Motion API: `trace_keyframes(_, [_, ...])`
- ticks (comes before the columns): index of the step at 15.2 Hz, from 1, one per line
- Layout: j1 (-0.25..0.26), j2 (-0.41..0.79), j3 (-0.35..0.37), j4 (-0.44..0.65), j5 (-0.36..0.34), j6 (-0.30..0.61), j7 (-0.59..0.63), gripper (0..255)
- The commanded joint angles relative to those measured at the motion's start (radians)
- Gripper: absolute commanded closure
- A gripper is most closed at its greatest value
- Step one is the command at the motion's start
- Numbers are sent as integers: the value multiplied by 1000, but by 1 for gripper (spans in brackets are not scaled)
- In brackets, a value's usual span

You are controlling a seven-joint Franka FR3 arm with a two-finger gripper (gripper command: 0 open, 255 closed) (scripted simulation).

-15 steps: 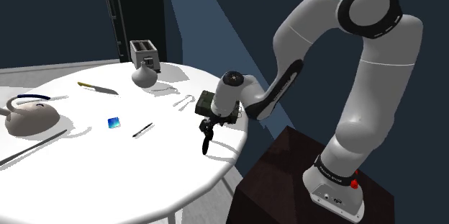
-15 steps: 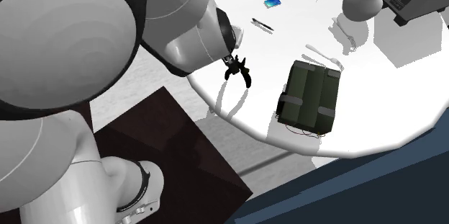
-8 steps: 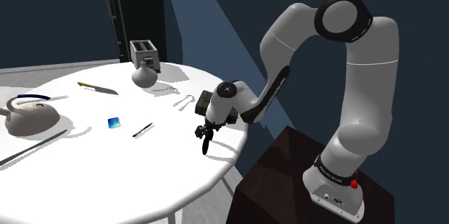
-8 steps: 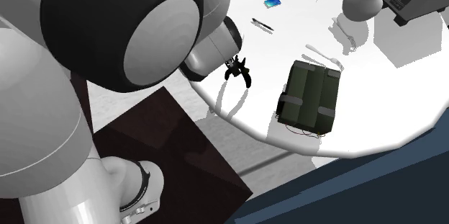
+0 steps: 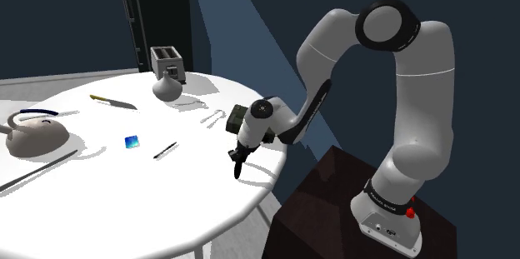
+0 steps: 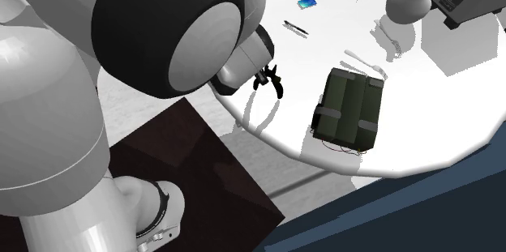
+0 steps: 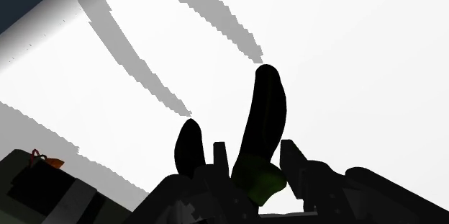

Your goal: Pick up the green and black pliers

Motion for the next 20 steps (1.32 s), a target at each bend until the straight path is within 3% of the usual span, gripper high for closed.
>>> trace_keyframes(1, [0,1,-1,-1,-1,-1,1,255])
trace_keyframes(6, [0,-1,1,-2,2,-2,-1,255])
trace_keyframes(20, [-103,-213,135,-104,345,-41,-307,255])
